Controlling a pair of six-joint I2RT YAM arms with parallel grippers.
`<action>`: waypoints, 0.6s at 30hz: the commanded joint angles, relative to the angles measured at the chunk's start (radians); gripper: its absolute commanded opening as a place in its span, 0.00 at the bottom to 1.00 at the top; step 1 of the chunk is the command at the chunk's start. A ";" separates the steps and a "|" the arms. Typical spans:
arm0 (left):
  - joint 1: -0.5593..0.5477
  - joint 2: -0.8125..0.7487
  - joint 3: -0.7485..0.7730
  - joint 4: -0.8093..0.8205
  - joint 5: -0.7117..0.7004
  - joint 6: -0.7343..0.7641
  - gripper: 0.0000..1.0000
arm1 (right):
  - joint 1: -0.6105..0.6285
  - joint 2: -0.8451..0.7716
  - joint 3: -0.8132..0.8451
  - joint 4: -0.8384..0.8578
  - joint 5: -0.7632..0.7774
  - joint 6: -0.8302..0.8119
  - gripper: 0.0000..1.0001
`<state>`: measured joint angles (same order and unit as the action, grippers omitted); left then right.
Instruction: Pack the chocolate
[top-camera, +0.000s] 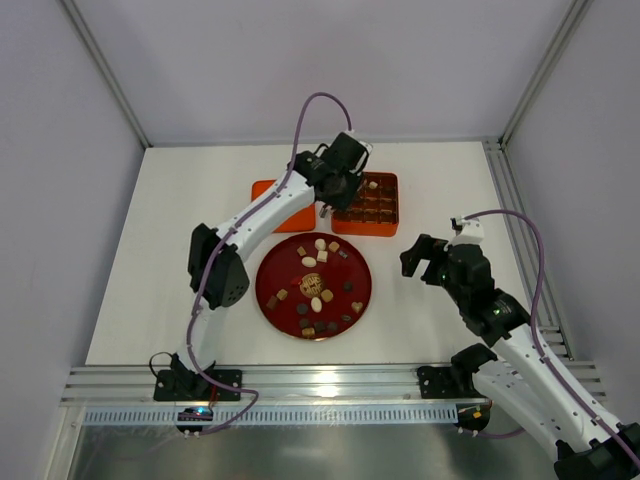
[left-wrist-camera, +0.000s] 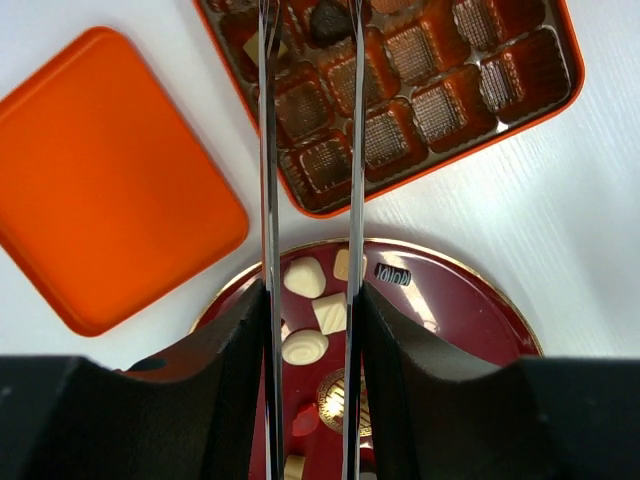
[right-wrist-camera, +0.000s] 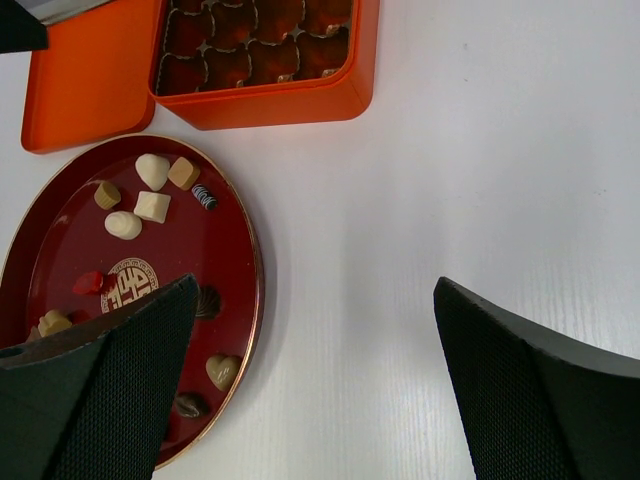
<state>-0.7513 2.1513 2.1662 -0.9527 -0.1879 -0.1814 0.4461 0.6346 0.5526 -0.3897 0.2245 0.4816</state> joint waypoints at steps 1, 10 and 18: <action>0.049 -0.180 -0.052 0.077 0.005 -0.023 0.40 | 0.002 -0.010 0.044 0.025 0.022 -0.012 1.00; 0.317 -0.482 -0.437 0.204 0.004 -0.122 0.40 | 0.002 0.016 0.047 0.054 0.001 -0.041 1.00; 0.648 -0.536 -0.759 0.417 -0.005 -0.155 0.41 | 0.002 0.050 0.052 0.087 -0.031 -0.064 1.00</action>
<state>-0.1493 1.6123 1.4761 -0.6750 -0.1871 -0.3134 0.4461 0.6773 0.5591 -0.3592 0.2085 0.4419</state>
